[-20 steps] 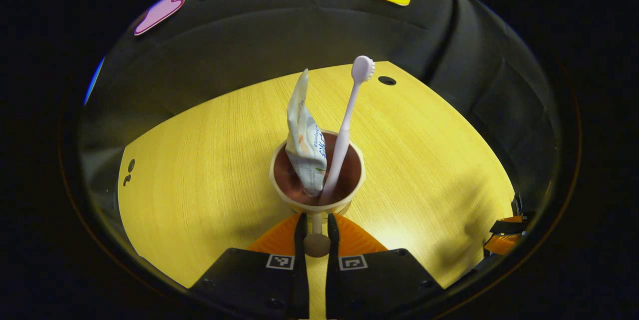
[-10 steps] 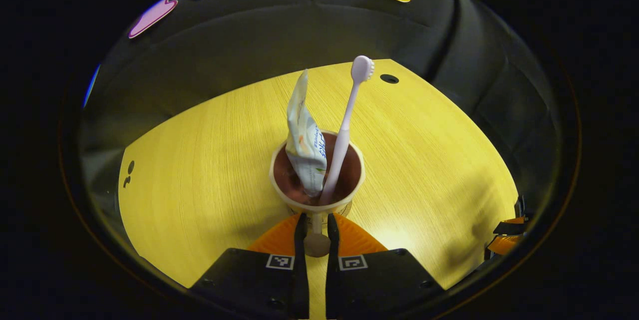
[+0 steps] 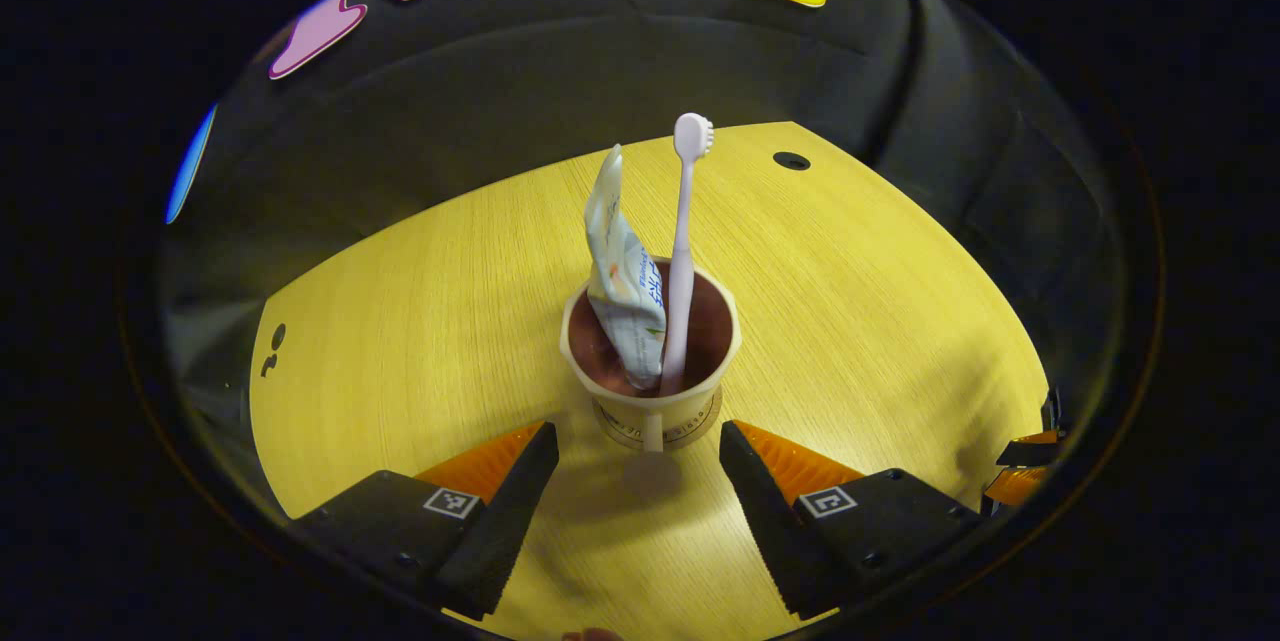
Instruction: Put the toothbrush and toothpaste on the desktop into the cup, then pick up the cup and place it on the coaster on the desktop.
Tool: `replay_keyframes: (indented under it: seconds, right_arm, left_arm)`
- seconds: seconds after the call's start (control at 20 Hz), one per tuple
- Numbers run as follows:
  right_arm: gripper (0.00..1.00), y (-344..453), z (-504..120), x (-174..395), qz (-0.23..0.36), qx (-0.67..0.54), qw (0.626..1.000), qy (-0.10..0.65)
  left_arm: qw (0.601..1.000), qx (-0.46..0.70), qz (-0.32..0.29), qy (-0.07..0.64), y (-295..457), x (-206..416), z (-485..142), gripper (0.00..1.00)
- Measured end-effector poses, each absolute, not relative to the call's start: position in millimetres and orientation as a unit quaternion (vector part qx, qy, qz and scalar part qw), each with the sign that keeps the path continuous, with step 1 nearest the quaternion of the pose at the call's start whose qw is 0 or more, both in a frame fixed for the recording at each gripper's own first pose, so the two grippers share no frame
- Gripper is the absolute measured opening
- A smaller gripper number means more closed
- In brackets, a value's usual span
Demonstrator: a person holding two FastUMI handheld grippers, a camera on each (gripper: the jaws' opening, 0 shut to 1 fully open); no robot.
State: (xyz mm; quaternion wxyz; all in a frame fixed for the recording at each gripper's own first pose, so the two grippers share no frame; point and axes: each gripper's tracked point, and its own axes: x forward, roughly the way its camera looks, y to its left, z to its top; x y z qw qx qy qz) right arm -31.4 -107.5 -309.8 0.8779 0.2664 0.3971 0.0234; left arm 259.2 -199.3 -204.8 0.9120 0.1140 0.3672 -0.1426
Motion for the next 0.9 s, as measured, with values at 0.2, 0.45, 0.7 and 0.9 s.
replay_keyframes:
  seconds: [0.2,0.45,0.7,0.9]
  right_arm:
    - [0.63,-101,-301,-27,0.025,0.259,0.884,0.389]
    - [0.63,-80,-293,-27,0.042,0.254,0.883,0.392]
    - [0.63,-52,-286,-30,0.069,0.234,0.883,0.401]
    - [0.63,-27,-277,-34,0.091,0.223,0.882,0.404]
  left_arm:
    - [0.918,0.103,-0.139,0.357,-183,240,-199,1.00]
    - [0.932,0.054,-0.134,0.332,-159,205,-186,1.00]
    - [0.944,0.003,-0.125,0.305,-125,154,-175,1.00]
    - [0.951,-0.042,-0.105,0.289,-94,115,-169,0.99]
